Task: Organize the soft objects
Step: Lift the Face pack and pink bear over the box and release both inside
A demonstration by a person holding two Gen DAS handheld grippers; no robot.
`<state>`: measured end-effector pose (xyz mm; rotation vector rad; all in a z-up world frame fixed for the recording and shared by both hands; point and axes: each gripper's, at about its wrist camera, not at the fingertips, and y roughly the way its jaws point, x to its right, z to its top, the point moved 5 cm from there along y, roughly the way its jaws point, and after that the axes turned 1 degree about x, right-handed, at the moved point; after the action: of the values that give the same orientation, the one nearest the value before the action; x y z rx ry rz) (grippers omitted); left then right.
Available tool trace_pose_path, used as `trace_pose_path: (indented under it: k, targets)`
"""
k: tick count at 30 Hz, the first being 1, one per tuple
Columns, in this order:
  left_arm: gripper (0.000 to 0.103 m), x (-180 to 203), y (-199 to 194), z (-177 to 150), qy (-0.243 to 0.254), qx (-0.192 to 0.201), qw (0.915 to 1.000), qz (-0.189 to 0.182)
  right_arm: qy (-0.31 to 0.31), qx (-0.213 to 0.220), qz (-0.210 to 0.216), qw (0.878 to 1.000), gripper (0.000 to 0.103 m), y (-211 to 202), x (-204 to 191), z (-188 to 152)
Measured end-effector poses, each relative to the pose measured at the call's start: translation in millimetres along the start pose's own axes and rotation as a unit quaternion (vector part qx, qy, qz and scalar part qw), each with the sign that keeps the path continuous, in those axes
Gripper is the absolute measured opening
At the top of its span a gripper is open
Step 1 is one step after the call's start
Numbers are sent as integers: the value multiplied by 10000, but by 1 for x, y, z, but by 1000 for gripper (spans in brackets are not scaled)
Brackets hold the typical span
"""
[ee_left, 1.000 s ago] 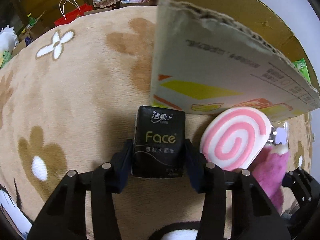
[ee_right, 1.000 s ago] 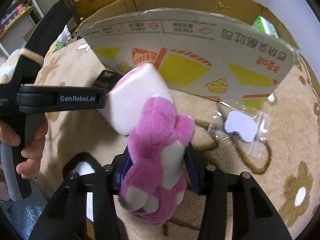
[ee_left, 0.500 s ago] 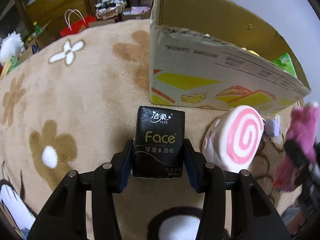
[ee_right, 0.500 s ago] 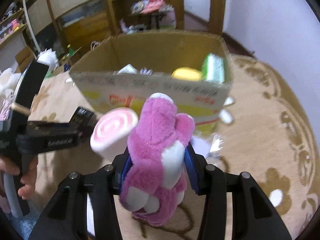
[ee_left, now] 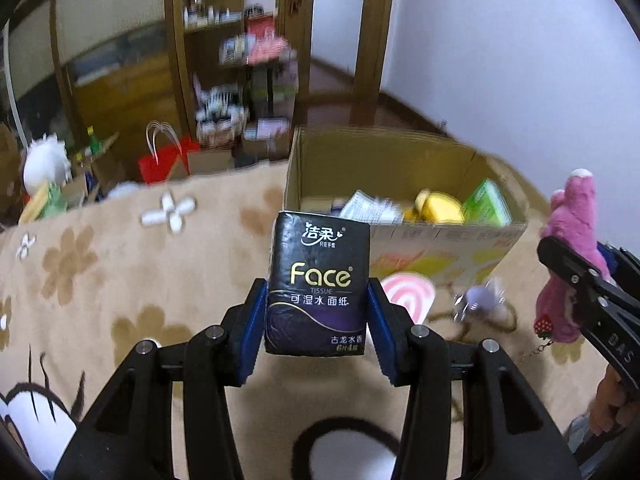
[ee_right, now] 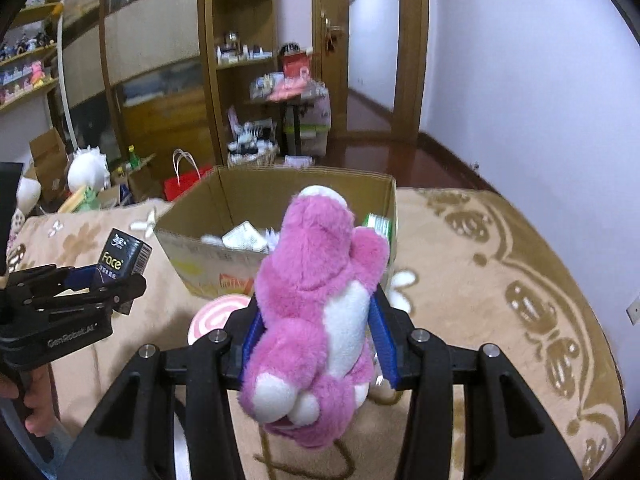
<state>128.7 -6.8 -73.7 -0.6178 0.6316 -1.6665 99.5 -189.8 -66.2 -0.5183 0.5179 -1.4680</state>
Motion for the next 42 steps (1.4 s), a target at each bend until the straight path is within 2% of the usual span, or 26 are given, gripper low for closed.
trace_pose_path:
  k: [3,6,10,17,27,35,42]
  targets:
    - [46,3,-5,12,-3,243,9997,4,45,279,-18,9996,50,-10,3,13]
    - [46,9,-14,23,218,503,9984,123,52,584,-95,9982,50,-18,5,25]
    - [46,18,-17,39,473,719,9962,161,-40,760,-70,9971,50,-22,3,40]
    - [46,28,-5,77,465,969,9940,213,-389,1052,-131,9936,50,-16,-2,75]
    - [47,23,16,102,306,937,9950,162,-385,996,120,9942,50,15,4,91]
    - [47,25,43,96,385,810,9960,20,-135,716,575,9957,50,44,15,85]
    - [47,24,62,89,424,644,9970,-42,-51,467,749,9961,51,70,15,78]
